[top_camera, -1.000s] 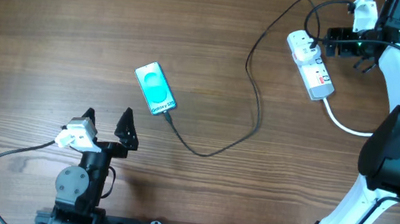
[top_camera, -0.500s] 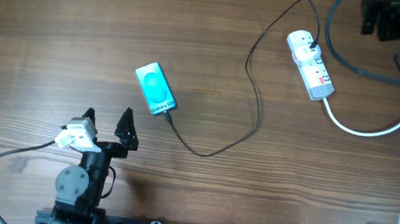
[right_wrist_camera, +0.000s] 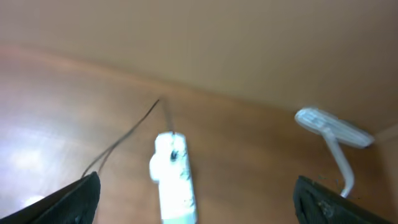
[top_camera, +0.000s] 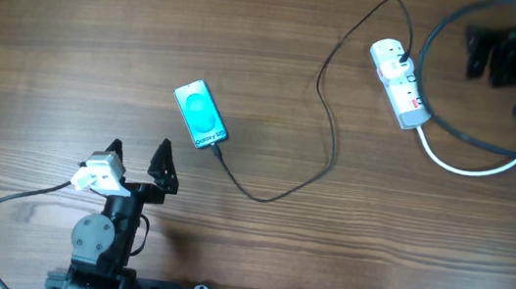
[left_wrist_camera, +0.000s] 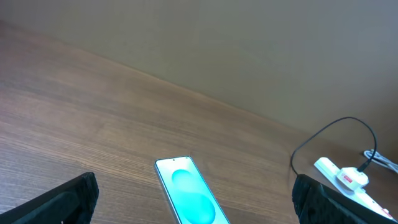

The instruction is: Plug charger to phone and switch on socket

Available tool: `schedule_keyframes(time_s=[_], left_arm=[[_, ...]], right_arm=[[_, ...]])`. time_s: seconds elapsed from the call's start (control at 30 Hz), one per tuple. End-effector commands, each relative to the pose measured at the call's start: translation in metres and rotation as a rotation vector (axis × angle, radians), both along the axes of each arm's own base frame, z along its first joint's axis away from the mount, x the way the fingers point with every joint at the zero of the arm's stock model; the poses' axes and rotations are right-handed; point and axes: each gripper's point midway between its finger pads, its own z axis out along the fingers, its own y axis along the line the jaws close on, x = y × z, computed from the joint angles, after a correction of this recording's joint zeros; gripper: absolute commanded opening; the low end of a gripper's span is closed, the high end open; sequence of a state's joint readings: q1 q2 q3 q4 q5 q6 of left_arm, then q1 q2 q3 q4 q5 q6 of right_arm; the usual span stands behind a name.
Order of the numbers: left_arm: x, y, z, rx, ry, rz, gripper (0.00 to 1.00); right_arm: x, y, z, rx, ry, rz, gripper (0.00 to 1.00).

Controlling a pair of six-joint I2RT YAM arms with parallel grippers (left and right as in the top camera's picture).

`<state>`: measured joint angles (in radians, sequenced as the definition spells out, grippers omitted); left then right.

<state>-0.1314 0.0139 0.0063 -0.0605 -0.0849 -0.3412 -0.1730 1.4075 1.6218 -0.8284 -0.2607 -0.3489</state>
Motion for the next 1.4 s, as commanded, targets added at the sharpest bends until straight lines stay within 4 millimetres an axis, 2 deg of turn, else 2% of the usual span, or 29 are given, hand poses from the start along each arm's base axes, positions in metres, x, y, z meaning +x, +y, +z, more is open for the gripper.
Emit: schedule_keyframes(time_s=[0.0, 0.17, 0.23, 0.47, 0.63, 0.9, 1.0, 1.23, 1.37], left_arm=[[0.000, 0.004, 0.001, 0.024, -0.005, 0.021, 1.00], [0.000, 0.004, 0.001, 0.024, -0.005, 0.021, 1.00], [0.000, 0.004, 0.001, 0.024, -0.004, 0.021, 1.00], [0.000, 0.004, 0.001, 0.024, -0.005, 0.021, 1.00], [0.000, 0.004, 0.001, 0.024, -0.005, 0.021, 1.00], [0.000, 0.004, 0.001, 0.024, -0.005, 0.021, 1.00], [0.000, 0.004, 0.001, 0.024, -0.005, 0.021, 1.00], [0.000, 0.004, 0.001, 0.024, -0.005, 0.021, 1.00], [0.000, 0.004, 0.001, 0.024, -0.005, 0.021, 1.00]], right_arm=[[-0.010, 0.028, -0.059, 0.042, 0.082, 0.166, 1.00], [-0.020, 0.042, -0.136, 0.156, 0.086, 0.177, 1.00], [-0.035, 0.044, -0.182, 0.261, 0.023, 0.095, 1.00], [-0.068, 0.040, -0.223, 0.373, -0.159, -0.032, 1.00], [-0.093, 0.030, -0.254, 0.394, -0.151, -0.183, 1.00], [-0.128, 0.040, -0.291, 0.401, -0.063, -0.191, 1.00], [-0.135, 0.041, -0.296, 0.394, -0.033, -0.193, 1.00], [-0.144, 0.048, -0.285, 0.356, -0.059, -0.147, 1.00], [-0.150, 0.055, -0.273, 0.320, -0.107, -0.103, 1.00]])
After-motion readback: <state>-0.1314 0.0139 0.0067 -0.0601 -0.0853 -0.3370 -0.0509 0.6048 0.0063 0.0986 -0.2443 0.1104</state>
